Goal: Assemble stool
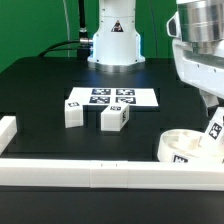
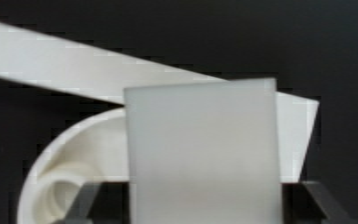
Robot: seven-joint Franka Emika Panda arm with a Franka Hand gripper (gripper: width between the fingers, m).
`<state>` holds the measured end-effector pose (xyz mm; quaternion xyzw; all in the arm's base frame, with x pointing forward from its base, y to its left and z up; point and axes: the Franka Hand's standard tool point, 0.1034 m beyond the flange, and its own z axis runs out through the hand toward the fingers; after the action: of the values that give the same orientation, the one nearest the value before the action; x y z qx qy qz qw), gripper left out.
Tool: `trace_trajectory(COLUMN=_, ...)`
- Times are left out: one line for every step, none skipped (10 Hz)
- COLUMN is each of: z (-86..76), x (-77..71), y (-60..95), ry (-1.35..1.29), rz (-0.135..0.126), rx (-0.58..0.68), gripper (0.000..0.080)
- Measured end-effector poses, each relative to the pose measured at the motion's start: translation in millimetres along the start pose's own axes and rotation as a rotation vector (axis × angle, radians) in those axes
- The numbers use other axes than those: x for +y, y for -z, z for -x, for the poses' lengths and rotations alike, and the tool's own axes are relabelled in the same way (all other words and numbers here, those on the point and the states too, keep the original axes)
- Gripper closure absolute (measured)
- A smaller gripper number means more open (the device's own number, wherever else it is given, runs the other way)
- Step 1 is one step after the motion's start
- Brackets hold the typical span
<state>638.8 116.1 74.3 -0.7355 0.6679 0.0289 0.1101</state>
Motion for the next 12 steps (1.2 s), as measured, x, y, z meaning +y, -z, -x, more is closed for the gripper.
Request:
trace_trajectory(z=2.9, x=-1.1, y=-0.3, ry=-0.086, rz=-0.011, rx=-0.004, gripper=0.0450)
trace_trajectory(z=5.0, x=-2.0, y=-0.7, ry=-0.125, rz=-0.022, rx=-0.009, gripper=0.0450)
trace_trajectory(z=7.1, x=-1.9, y=-1.1, ry=-0.177, rz=-0.023, rx=-0.019, gripper=0.0450)
trace_trajectory(z=8.5, x=-1.7, y=-1.5, ry=-0.212, rz=-0.024, rx=-0.026, gripper=0.0451)
trace_trajectory(z=10.1, x=-1.5, y=-2.0, ry=-0.273, rz=-0.023, rx=-0.034, gripper=0.0451)
trace_trajectory(z=10.9, x=-1.2, y=-2.4, ry=-0.292, rz=-0.022, rx=-0.037, gripper=0.0451)
trace_trajectory(z=13.0, x=-1.2, y=-2.8, ry=-0.374, rz=-0.022, rx=-0.048, gripper=0.0451)
trace_trajectory(z=14.6, x=-3.6, y=-1.7, ry=-0.441, rz=-0.043, rx=-0.057, gripper=0.0451)
trace_trajectory(z=16.0, x=-5.4, y=-0.5, ry=-0.470, rz=-0.060, rx=-0.062, gripper=0.0451)
trace_trajectory(z=17.9, x=-7.5, y=0.8, ry=-0.487, rz=-0.076, rx=-0.066, gripper=0.0451)
trace_trajectory(z=19.8, x=-8.9, y=1.2, ry=-0.471, rz=-0.087, rx=-0.064, gripper=0.0451)
trace_trajectory(z=22.9, x=-9.0, y=1.0, ry=-0.467, rz=-0.088, rx=-0.064, gripper=0.0451)
